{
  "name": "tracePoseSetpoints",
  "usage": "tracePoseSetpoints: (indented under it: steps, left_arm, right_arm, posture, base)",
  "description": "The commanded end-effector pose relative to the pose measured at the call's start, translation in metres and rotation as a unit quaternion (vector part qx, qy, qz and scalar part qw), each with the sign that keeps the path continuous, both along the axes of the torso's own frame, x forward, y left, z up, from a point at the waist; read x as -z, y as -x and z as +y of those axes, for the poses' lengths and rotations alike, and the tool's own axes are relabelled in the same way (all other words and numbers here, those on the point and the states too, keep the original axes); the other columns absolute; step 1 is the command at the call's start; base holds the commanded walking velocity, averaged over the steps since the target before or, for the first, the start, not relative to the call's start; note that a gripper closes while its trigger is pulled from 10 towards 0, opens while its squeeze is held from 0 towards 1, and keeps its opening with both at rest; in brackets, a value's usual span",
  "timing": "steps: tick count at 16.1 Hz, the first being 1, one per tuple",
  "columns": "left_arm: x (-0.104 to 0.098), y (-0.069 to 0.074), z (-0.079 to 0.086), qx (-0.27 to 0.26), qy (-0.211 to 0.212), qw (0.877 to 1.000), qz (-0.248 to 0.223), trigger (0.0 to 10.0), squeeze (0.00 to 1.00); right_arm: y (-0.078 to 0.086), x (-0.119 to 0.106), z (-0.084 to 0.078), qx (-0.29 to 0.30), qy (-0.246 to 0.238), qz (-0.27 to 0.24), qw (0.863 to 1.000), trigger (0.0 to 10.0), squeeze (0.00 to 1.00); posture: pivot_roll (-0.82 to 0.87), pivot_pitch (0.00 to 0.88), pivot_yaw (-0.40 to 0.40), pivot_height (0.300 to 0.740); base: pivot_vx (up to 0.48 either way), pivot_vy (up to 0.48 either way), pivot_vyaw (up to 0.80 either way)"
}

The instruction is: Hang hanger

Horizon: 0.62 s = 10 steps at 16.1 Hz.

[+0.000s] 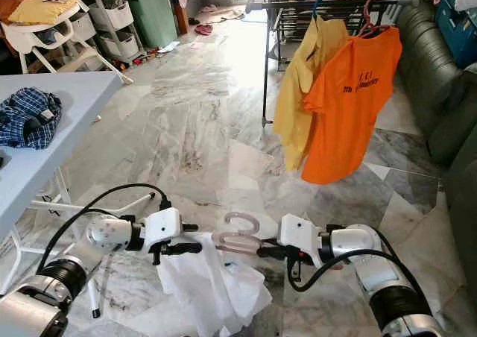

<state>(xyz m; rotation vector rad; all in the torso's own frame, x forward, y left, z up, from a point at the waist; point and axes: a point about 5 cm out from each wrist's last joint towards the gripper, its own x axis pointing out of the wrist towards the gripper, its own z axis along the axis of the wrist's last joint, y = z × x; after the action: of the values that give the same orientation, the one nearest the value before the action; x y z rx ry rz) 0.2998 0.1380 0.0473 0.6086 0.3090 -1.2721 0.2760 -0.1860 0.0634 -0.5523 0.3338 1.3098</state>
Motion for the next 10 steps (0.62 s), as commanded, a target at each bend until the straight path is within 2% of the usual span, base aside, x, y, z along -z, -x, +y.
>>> tracePoseSetpoints:
  steps: [1, 6, 7, 8, 10]
  left_arm:
    - [-0.0002, -0.0017, 0.0036, -0.008, -0.007, 1.0, 0.005, 0.0, 0.0]
    - [0.0035, 0.0007, -0.001, -0.007, -0.003, 1.0, 0.012, 0.0, 0.0]
    - [0.0051, 0.0019, -0.0009, -0.007, -0.004, 1.0, 0.016, 0.0, 0.0]
    - [0.0071, 0.0037, -0.0001, -0.005, -0.008, 1.0, 0.021, 0.0, 0.0]
    - [0.0081, 0.0048, 0.002, -0.005, -0.009, 1.0, 0.022, 0.0, 0.0]
  right_arm:
    - [-0.0023, -0.0065, 0.0085, -0.022, -0.01, -0.02, 0.999, 10.0, 0.0]
    - [-0.0069, -0.0057, 0.0119, -0.008, 0.0, -0.036, 0.999, 10.0, 0.0]
    - [-0.0087, -0.0051, 0.0109, 0.001, 0.007, -0.043, 0.999, 10.0, 0.16]
    - [-0.0092, -0.0033, 0.0086, 0.004, 0.015, -0.035, 0.999, 10.0, 1.0]
    - [-0.0098, -0.002, 0.0045, 0.016, 0.016, -0.013, 1.0, 10.0, 1.0]
  posture:
    - [-0.19, 0.039, 0.127, 0.74]
    - [-0.19, 0.038, 0.123, 0.74]
    - [-0.19, 0.037, 0.123, 0.74]
    - [-0.19, 0.035, 0.122, 0.74]
    - [-0.19, 0.033, 0.123, 0.74]
  base:
    - [0.0, 0.0, 0.0]
    - [0.0, 0.0, 0.0]
    - [0.0, 0.0, 0.0]
    - [0.0, 0.0, 0.0]
    - [0.0, 0.0, 0.0]
